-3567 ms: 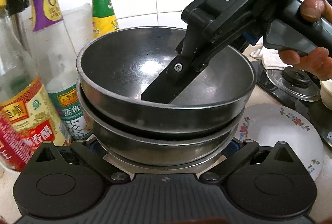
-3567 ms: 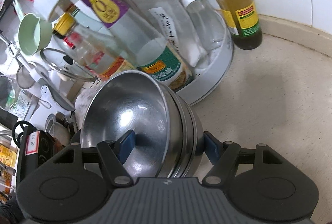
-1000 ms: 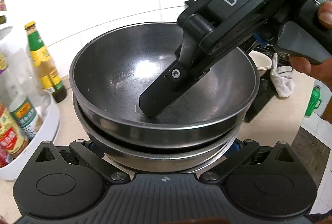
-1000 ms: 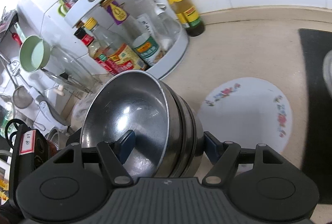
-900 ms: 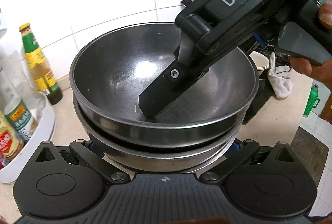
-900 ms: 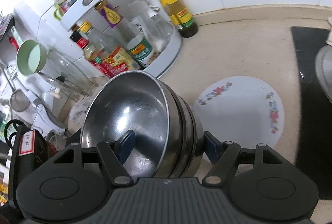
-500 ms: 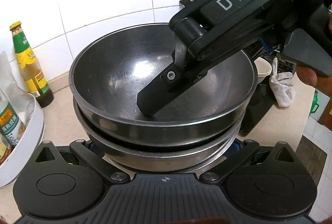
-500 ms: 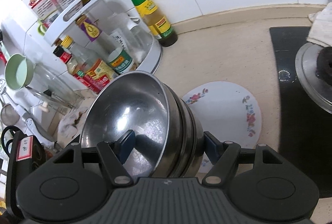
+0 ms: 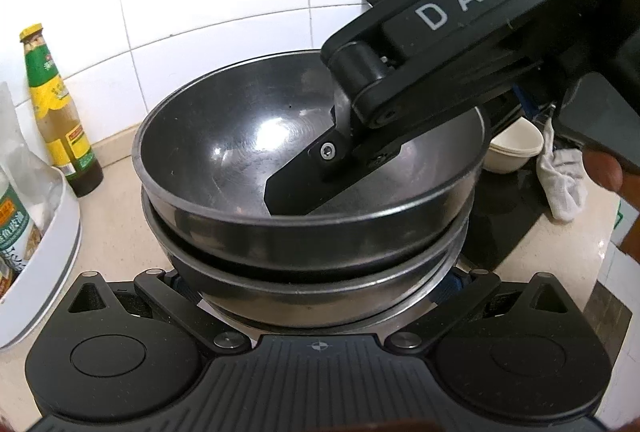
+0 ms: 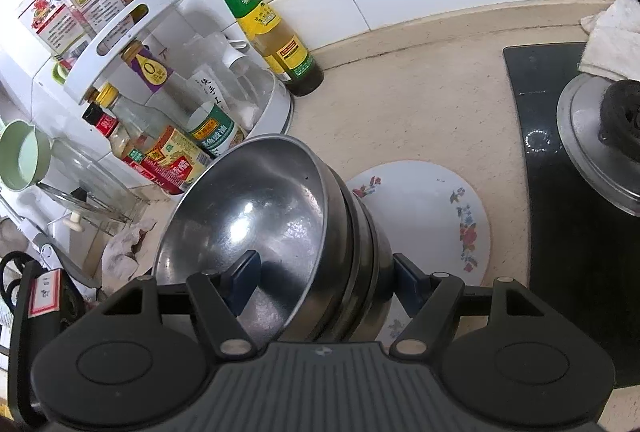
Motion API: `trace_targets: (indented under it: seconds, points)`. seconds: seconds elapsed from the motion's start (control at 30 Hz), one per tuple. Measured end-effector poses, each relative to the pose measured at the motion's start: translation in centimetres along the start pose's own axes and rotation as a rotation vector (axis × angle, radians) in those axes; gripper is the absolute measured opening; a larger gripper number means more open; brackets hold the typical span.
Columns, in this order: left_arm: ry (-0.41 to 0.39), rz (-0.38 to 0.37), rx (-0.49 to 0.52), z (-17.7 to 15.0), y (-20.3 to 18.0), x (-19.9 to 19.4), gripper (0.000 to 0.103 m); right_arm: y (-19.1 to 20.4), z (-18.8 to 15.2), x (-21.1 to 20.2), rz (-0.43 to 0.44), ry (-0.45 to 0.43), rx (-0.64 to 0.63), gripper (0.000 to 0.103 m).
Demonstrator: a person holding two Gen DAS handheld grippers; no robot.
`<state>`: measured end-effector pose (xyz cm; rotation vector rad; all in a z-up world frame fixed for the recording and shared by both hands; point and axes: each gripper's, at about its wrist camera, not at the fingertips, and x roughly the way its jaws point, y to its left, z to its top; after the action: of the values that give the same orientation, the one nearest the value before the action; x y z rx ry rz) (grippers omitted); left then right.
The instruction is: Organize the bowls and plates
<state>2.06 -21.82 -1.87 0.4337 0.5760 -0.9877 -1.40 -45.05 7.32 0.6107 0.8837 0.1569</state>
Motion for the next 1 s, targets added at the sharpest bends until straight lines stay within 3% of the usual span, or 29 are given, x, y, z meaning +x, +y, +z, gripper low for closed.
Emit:
trace_targets:
  seconds: [1.0]
  points:
    - [0.045, 0.051, -0.055, 0.4, -1.2, 1.3, 0.103, -0.2, 0.9, 2.3, -0.039, 0.017, 0.023, 0.068]
